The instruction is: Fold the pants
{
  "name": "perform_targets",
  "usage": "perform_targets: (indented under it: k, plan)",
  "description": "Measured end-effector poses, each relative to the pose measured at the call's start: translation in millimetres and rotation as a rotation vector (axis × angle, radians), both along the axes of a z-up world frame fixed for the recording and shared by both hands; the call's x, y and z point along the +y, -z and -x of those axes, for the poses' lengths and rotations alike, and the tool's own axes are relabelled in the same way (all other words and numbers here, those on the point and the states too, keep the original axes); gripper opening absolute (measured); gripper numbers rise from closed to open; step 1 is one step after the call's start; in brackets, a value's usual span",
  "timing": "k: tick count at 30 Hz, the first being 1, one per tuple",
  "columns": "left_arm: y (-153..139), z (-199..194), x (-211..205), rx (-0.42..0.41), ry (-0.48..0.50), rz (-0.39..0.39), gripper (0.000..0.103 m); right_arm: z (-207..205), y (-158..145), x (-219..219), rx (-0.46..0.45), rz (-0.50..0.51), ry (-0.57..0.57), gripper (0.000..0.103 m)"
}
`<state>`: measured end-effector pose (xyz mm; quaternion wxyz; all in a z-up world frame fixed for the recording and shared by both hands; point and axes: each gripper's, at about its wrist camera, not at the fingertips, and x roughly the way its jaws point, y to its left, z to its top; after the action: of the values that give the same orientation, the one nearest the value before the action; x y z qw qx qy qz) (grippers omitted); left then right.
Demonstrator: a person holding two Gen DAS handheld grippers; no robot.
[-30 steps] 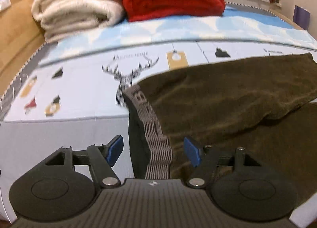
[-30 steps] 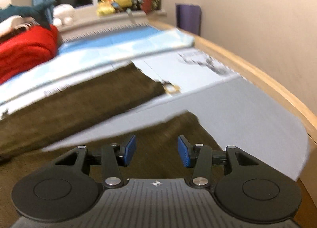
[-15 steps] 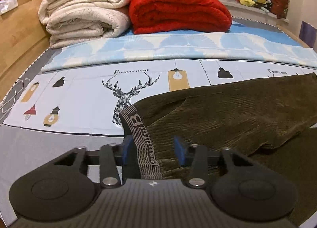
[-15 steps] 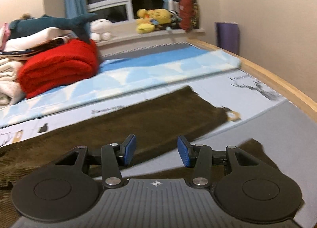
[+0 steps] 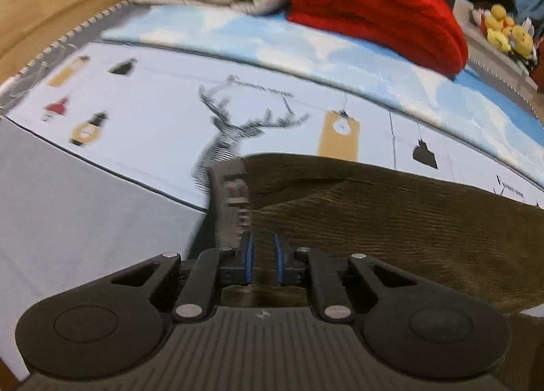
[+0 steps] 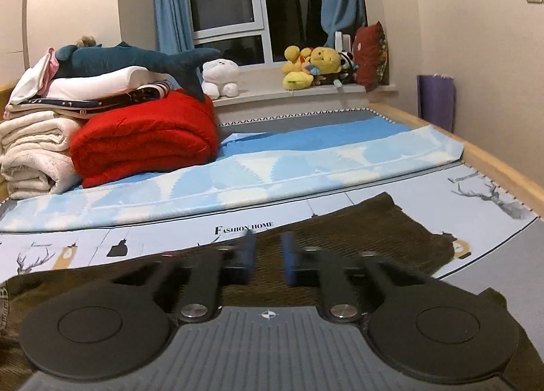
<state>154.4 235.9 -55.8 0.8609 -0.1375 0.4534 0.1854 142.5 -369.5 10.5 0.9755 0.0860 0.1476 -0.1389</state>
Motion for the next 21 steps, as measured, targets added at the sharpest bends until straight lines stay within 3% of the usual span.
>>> perform_targets:
  k: [2,6,9,11,13,15,21]
  plan:
    - [-1.9,-21.1,-10.9,-0.015,0.033,-0.048,0.014,-3.9,-2.0,-1.4,-0.003,-0.016,0.001,0.002]
    - [-3.3,-51.7,-37.0,-0.133,0.122,-0.144,0.016,-9.2,-1.4,0.1,0.009,-0.019,-0.015,0.003]
    - [13.0,-69.7,-47.6,-0.102,0.161,-0.152,0.018,-10.9,-2.1,-5.8,0.008,-0.063,-0.04,0.004]
    - [20.5,-82.9,-49.0,-0.096,0.165,-0.168,0.032,-10.5,-3.9,-11.4,0.0,-0.091,-0.043,0.004]
    - [27.3,-94.1,-49.0,-0.104,0.173,-0.217,0.073,-10.7,-5.1,-16.7,-0.009,-0.115,-0.037,0.004]
    - [35.4,-104.7,-47.1,-0.107,0.176,-0.258,0.088,-12.9,-2.8,-19.7,-0.005,-0.132,-0.035,0.004]
    - [63.8,-128.9,-23.9,-0.067,0.24,-0.231,0.088,-23.7,3.6,-21.6,0.037,-0.108,-0.042,0.004]
